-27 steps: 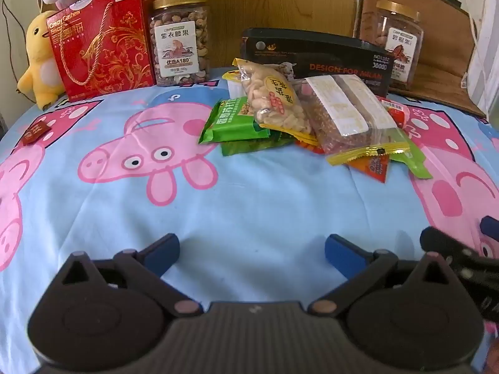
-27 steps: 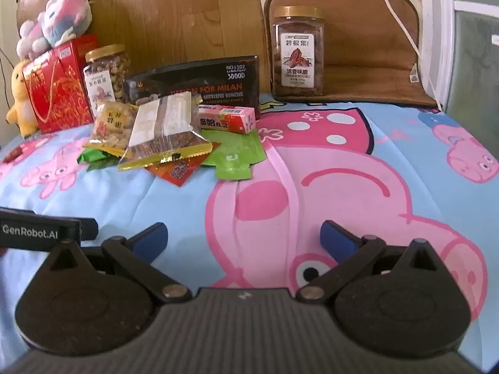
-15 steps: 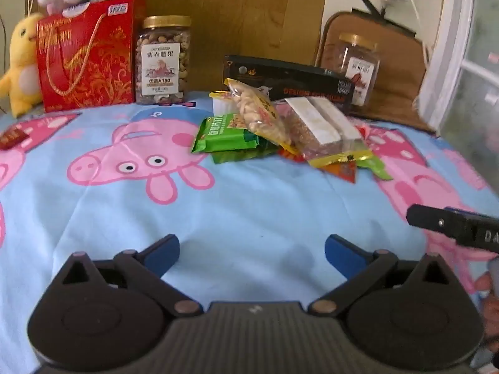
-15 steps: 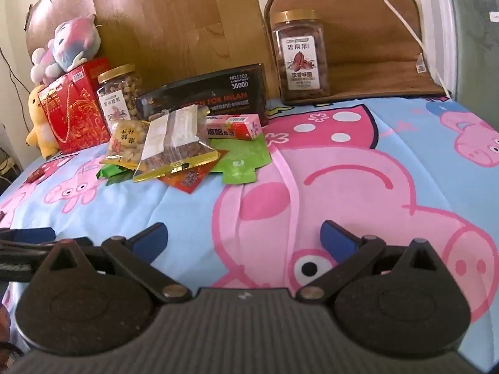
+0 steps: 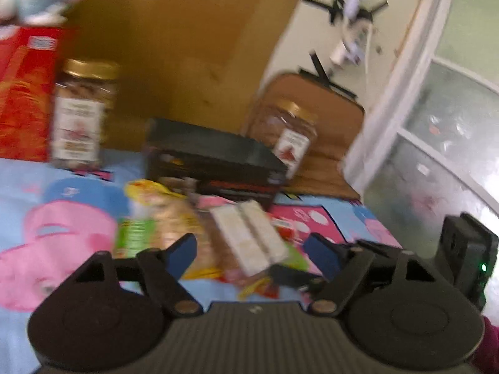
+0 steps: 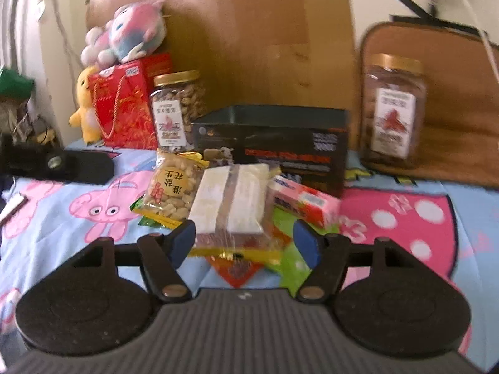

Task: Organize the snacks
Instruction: 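Grasp the clear white-labelled snack bag with the left gripper, then carry the snack bag into the black tin box and open the left gripper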

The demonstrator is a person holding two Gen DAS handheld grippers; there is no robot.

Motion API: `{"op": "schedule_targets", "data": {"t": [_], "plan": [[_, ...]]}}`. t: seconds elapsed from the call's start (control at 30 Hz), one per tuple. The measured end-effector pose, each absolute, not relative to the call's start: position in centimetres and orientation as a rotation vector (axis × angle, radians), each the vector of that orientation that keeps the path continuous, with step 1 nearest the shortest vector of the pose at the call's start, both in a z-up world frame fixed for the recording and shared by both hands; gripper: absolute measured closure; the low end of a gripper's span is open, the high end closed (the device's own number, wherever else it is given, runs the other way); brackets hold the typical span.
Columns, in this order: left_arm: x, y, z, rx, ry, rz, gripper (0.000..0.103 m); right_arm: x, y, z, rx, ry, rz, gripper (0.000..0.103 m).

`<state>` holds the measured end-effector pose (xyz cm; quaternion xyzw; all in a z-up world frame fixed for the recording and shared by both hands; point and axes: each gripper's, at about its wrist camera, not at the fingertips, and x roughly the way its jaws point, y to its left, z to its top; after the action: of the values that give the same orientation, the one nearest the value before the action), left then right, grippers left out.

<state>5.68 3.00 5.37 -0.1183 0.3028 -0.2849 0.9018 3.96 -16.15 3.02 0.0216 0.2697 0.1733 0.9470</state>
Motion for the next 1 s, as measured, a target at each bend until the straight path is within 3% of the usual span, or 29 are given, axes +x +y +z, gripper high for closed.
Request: {"op": "schedule_targets", "data": {"t": [0.23, 0.33, 0.47, 0.67, 0.83, 1.0], "plan": [[10.3, 0.0, 1.6, -0.279, 0.779, -0.576, 0.022, 5.8, -15.2, 1.7, -0.097, 0.607, 0.447, 0.031], [10.0, 0.1, 0.8, -0.291, 0.777, -0.574, 0.033, 5.8, -14.6, 0.9, -0.136, 0.607, 0.475, 0.034], [8.9, 1.0, 2.1, -0.309, 0.759, -0.545, 0.040, 4.4, -13.8, 1.1, -0.172, 0.558, 0.467, 0.054], [8.8, 2.5, 8.1, -0.319, 0.635, -0.548, 0.040, 3.2, -14.1, 5.5, -0.111, 0.435, 0.485, 0.056], [17.2, 2.7, 10.0, -0.308, 0.681, -0.510, 0.039, 9.6, -13.7, 8.1, -0.061, 0.420, 0.476, 0.056], [24.7, 3.3, 7.8, -0.365, 0.804, -0.435, 0.037, 18.0, -13.9, 7.0, 0.085, 0.582, 0.467, 0.056]]}}
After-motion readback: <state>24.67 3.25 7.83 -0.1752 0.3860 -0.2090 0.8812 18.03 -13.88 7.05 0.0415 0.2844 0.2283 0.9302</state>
